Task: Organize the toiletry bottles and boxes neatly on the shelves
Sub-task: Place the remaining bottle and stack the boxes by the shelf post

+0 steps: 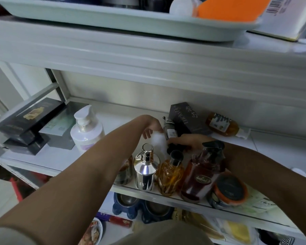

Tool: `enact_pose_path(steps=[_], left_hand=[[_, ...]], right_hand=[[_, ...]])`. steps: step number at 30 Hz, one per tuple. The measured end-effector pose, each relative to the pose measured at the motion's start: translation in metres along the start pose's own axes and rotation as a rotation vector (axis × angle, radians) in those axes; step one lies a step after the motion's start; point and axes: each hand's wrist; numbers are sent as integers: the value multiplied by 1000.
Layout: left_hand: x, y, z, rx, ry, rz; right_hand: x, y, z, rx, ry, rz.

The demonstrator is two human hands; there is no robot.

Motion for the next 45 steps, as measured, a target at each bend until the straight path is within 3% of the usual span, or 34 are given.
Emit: enact_pose_path(steps=[4, 7, 11, 14, 20, 30, 37, 45], left_hand=[[-2, 5, 4, -48, -33, 199], [-3, 10, 10, -64, -47, 409], [-10, 6, 12, -154, -27, 680], [-20, 3, 15, -195, -11, 918], [-28, 9, 26, -130, 7, 1179], [-35, 11, 58, -96, 38, 1375], [-40, 6, 98, -15, -60, 1552], [-36, -20, 154, 42, -189, 1585]], right_hand=[[-14, -2, 6, 36, 63, -159], [-19, -17, 18, 18, -8, -87], [-18, -42, 34, 117, 86, 102], [-22, -48, 47, 70, 137, 63], [-34, -69, 58, -29, 177, -14], [-23, -101, 103, -150, 214, -31], [-12, -119, 157, -190, 297, -19], [23, -114, 219, -221, 304, -144]])
Point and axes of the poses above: each hand's wrist, its own z-axis away from the middle knuckle, its own x-axis out of the palm, y = z × x, and after that the axes turned 14 degrees about y, right-handed
